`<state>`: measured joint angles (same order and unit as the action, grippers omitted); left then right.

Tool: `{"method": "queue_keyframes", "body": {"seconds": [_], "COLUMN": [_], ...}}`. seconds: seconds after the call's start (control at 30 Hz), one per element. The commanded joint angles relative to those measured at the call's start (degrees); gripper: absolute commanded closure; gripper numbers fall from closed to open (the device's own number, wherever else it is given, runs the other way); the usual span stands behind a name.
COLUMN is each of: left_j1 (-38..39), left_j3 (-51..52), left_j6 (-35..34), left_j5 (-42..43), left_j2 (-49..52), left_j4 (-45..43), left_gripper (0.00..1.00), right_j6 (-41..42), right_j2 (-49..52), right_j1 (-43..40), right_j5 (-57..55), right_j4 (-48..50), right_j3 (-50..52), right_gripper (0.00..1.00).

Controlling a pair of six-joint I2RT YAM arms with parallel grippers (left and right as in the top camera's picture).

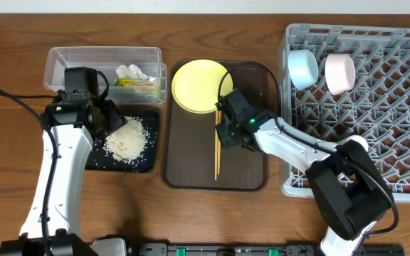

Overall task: Sort waste into correct bins and load items into the dishwasher rack
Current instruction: 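Move the right gripper to the wooden chopsticks on the brown tray, then pinch one chopstick with the right gripper and carry it right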

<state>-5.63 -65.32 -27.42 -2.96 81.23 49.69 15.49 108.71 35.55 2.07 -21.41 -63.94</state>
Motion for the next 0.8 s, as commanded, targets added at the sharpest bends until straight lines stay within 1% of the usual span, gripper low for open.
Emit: {"method": "queue_keyframes", "body": {"seconds": [0.0, 0.2, 0.37, 0.6, 0.77], "left_j1": [-0.2, -0.2, -0.2, -0.2, -0.2], "left_j3": [0.4, 0.4, 0.4, 0.4, 0.4], "left_j6": [-0.6, -0.6, -0.6, -0.6, -0.6], "left_j5": [-0.1, -0.1, -0.1, -0.1, -0.1], "left_j2": [0.0, 0.0, 0.0, 0.0, 0.0], "left_j4": [0.2, 0.1, 0.1, 0.2, 0.1], "left_gripper": [0.27, 0.27, 0.27, 0.27, 0.27], "right_j6": [1.2, 1.9, 1.9, 2.4, 3.4], "right_j2": [0.5, 0.5, 0.6, 1.1, 1.2], "right_j1": [0.5, 0.7, 1.5, 1.9, 2.1], "right_j5": [-0.1, 1.1, -2.0, -2.3, -6.2], "right_j4": [0.5, 0.4, 0.3, -0.3, -1.9], "right_j3": [0.2, 0.2, 0.2, 0.2, 0.2], "right_gripper": [0.51, 0.52, 0.51, 0.52, 0.52]}}
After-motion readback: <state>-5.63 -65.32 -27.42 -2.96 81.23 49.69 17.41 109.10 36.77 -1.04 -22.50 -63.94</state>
